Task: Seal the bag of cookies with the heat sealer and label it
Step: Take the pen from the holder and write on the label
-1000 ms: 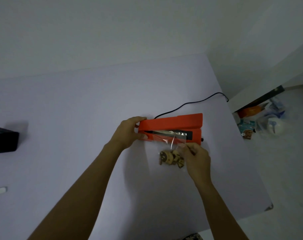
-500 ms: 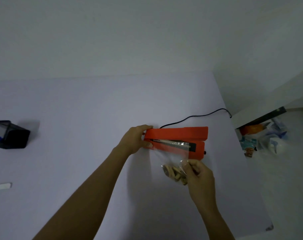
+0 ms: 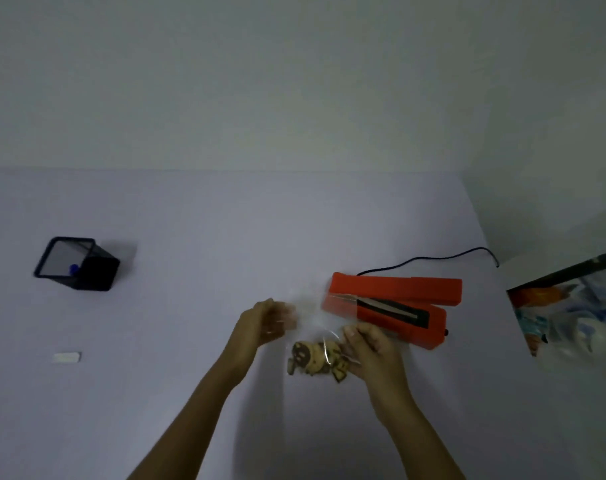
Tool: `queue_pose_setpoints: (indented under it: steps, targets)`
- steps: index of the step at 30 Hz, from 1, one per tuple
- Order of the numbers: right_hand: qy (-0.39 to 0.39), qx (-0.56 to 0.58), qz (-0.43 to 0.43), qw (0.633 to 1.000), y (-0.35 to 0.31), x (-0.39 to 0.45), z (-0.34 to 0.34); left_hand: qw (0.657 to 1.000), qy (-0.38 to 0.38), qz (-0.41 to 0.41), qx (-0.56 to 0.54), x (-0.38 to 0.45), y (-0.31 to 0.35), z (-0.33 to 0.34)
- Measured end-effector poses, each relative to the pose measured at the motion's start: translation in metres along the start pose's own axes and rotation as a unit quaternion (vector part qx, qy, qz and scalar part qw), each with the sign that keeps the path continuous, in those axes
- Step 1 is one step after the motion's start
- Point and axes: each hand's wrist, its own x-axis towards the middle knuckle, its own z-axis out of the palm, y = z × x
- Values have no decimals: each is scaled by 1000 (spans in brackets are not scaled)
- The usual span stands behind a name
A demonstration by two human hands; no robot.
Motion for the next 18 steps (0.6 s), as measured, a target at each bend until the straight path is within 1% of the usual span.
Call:
queue_pose_setpoints:
  steps: [1,3,5,8,11,13,15,18]
  targets:
    - [-11,5,14,1000,6,4,13,1000,8,-9,-12,-7,-2,-11]
    - [-28,0,41,999,18,11,39,999,40,0,14,-15,-11,-33]
    - [-28,-26,53,998,36,15,63,997,72,-5,34,-17,-26,-56]
    - [-10,-97,54,994,68,21,94,991,105,-27,80,-13,-51,-83]
    - [34,-151,62,986,94,23,110,977,139,-20,158,-8,-68,-91]
    - [64,-199,41,977,99,19,121,968,148,-3,203,-6,-76,-96]
    - [95,-245,2,965,99,15,129,956,155,27,249,-3,-83,-100]
    - [114,-317,-54,940,99,13,140,922,190,72,329,-5,-95,-99]
